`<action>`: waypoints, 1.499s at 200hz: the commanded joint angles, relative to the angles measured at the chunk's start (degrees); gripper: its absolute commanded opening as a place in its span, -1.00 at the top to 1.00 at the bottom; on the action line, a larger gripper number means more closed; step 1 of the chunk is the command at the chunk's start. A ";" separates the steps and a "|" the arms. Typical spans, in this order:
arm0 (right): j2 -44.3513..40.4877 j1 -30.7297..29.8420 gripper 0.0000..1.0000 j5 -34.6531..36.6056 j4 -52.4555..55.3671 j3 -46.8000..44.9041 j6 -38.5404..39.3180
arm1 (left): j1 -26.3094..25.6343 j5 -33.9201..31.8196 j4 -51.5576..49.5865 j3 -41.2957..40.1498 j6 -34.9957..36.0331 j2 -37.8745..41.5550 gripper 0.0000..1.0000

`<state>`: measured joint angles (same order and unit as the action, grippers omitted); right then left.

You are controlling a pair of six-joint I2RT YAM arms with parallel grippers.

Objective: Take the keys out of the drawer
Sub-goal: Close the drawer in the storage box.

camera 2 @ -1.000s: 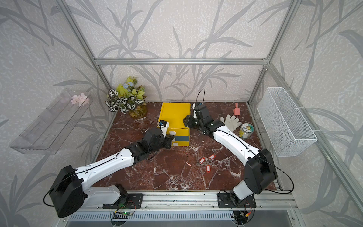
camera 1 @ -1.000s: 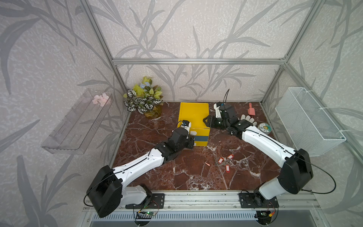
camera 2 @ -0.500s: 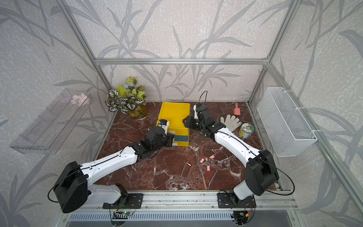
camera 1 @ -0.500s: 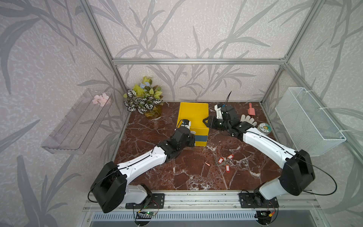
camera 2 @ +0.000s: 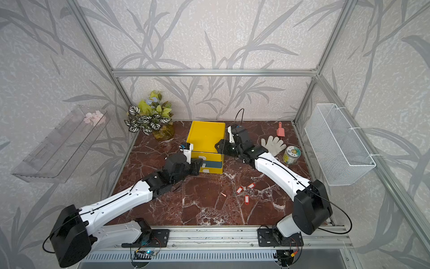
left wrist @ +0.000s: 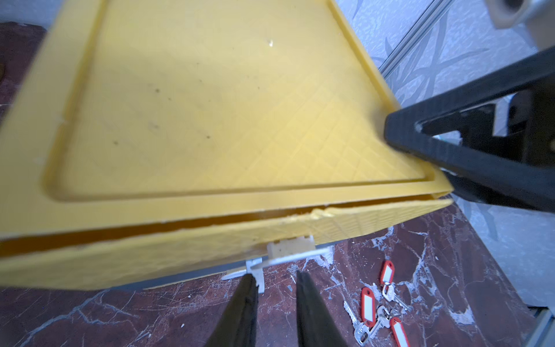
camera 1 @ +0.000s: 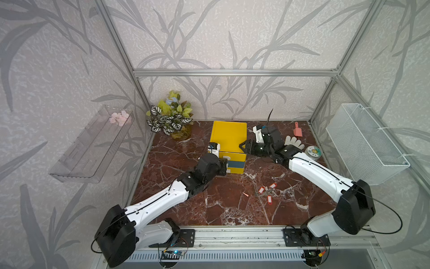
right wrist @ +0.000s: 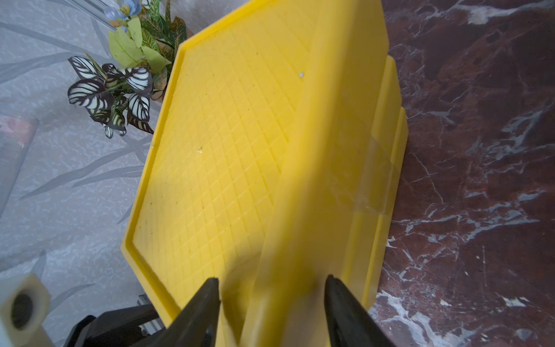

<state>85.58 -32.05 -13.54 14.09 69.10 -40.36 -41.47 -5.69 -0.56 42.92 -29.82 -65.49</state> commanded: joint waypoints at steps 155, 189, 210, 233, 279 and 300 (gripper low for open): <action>-5.52 -0.32 -0.25 3.48 3.01 1.16 2.26 | -0.16 -1.64 6.97 -0.97 -3.45 -3.55 0.46; -4.08 -0.38 -0.25 3.78 3.33 2.99 3.23 | -0.19 -0.54 3.96 -5.14 -11.76 1.79 0.30; -3.19 -0.33 -0.25 3.28 2.46 3.72 2.84 | -0.19 -0.67 9.91 -12.17 -25.47 5.74 0.25; -2.72 -0.31 -0.25 2.71 1.30 3.56 1.87 | -0.18 -2.74 21.22 -20.83 -43.43 6.36 0.22; -2.70 -0.34 -0.25 2.45 0.84 2.86 1.69 | -0.01 -1.92 32.50 -21.03 -50.71 -0.75 0.14; -2.83 -0.34 -0.25 2.34 0.27 2.34 1.19 | 0.41 -1.10 40.27 -22.09 -54.40 -5.86 0.17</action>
<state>82.48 -32.25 -10.94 16.08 71.09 -38.26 -41.50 -7.35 27.62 20.29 -77.12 -67.07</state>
